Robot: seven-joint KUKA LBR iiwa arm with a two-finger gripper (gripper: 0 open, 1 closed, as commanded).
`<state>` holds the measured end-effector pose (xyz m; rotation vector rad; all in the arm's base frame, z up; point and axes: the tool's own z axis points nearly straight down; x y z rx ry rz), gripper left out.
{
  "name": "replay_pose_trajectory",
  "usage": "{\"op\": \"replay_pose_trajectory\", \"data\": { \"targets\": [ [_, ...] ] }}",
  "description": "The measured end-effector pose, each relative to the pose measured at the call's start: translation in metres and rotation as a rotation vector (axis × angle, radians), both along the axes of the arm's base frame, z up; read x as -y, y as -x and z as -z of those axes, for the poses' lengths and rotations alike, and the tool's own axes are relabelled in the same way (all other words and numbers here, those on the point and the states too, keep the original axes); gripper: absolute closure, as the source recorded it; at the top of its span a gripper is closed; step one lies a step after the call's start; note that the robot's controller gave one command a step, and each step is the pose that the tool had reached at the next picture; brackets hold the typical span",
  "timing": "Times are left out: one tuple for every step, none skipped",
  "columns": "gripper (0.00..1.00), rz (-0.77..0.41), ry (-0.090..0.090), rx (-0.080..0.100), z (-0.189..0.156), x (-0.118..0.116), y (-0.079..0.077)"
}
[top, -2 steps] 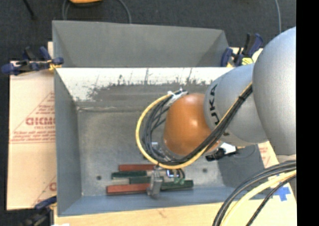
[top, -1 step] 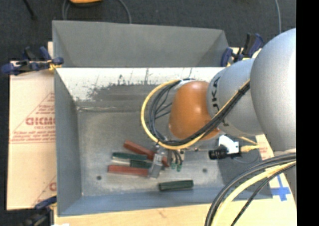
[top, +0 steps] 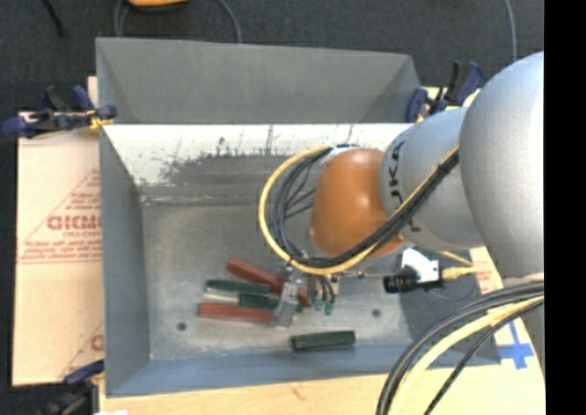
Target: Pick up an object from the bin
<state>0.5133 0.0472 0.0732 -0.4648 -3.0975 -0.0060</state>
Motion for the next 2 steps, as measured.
{"op": "replay_pose_trajectory", "data": {
  "targets": [
    [1.00, 0.001, 0.000, 0.001, -0.0022, -0.0001, 0.0004],
    [1.00, 0.001, 0.003, 0.010, -0.0109, 0.0009, -0.0007]
  ]
}}
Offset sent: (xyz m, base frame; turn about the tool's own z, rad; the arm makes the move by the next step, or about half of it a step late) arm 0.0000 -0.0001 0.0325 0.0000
